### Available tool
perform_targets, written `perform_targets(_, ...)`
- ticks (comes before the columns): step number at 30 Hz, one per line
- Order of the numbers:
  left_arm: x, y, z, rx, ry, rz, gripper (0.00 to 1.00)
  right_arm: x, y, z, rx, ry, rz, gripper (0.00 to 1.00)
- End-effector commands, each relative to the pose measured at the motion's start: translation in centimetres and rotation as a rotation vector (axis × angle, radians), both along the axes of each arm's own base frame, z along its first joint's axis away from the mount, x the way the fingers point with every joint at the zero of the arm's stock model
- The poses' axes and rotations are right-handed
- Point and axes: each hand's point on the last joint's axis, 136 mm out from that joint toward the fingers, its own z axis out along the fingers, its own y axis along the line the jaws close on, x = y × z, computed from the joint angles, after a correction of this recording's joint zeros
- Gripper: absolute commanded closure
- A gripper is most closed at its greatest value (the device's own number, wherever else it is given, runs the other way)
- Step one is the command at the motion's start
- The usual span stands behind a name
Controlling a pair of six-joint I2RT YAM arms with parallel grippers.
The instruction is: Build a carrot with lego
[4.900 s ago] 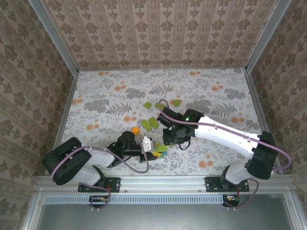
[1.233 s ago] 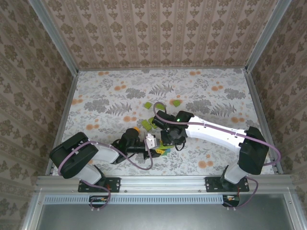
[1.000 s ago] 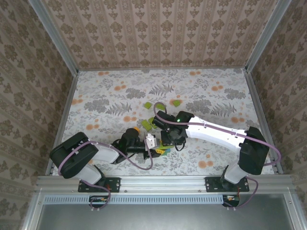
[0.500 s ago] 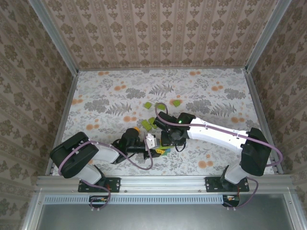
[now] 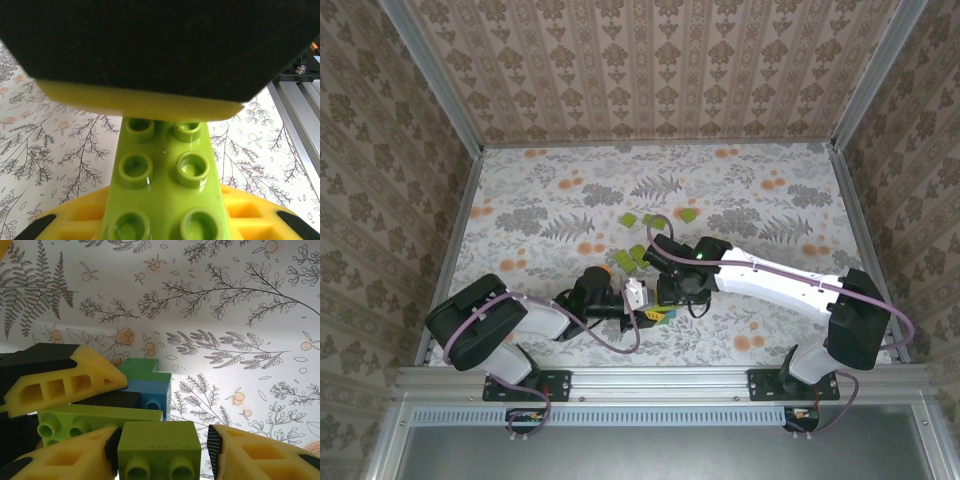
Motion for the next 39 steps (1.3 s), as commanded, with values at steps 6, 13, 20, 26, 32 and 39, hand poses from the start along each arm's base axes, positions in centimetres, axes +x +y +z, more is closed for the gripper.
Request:
perform_targets(6, 0.2, 1.2, -4.2, 0.164, 0.045, 0.05, 0.77, -2.8, 1.8, -1.1, 0.082, 0.109, 0.063, 0.47)
perform_targets(13, 0.2, 1.2, -4.2, 0.165, 0.045, 0.051, 0.77, -3.3, 3.2, -0.6, 0.181, 0.126, 0.101, 0.45)
perform_targets(20, 0.2, 1.3, -4.3, 0.169, 0.047, 0.052, 0.77, -3.1, 2.5, 0.2, 0.191, 0.115, 0.097, 0.43)
perform_targets(26, 0.3, 1.2, -4.3, 0.167, 0.046, 0.051, 0.77, -3.0, 1.5, 0.2, 0.165, 0.104, 0.083, 0.44)
perform_targets(32, 0.3, 1.2, -4.4, 0.171, 0.048, 0.052, 0.77, -2.8, 0.9, 0.7, 0.148, 0.089, 0.075, 0.45)
perform_targets(39, 0.3, 1.2, -4.3, 0.172, 0.048, 0.053, 0.77, -2.5, -0.1, 1.2, 0.131, 0.071, 0.061, 0.44)
